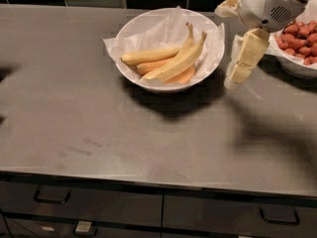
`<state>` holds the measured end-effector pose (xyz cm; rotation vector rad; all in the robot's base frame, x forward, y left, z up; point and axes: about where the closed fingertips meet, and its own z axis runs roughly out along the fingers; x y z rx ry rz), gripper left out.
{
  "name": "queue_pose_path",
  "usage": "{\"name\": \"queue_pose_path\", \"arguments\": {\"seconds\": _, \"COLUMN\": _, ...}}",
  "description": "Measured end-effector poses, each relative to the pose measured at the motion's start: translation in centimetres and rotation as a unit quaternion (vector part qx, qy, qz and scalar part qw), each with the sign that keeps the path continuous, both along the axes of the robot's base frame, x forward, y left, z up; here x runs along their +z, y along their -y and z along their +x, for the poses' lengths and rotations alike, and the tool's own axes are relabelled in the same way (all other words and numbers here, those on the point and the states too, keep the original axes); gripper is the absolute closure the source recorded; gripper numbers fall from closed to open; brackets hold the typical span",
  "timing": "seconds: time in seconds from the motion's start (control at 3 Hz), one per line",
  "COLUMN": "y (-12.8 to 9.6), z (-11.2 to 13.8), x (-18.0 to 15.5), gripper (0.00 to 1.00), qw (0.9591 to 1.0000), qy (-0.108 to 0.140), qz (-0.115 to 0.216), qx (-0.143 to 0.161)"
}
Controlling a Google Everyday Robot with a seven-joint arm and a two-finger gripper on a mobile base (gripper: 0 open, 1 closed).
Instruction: Pick banana from white bowl
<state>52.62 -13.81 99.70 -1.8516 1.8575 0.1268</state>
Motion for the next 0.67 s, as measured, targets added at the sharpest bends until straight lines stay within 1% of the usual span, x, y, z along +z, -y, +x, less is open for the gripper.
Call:
{"name": "queue_pose_path", "arguments": {"seconds": 0.33, "y": -0.1, "z": 0.1, "x": 0.3, "gripper": 0.00, "qw": 1.0000, "qy": 0.005, "qz": 0.002, "qx": -0.002}}
{"name": "queue_pose_path", "arguments": {"seconds": 0.67, "y": -1.8, "z": 1.9, "x": -0.6, "gripper": 0.00, "qw": 0.9993, "qy": 0.006, "qz": 0.022, "qx": 0.028}}
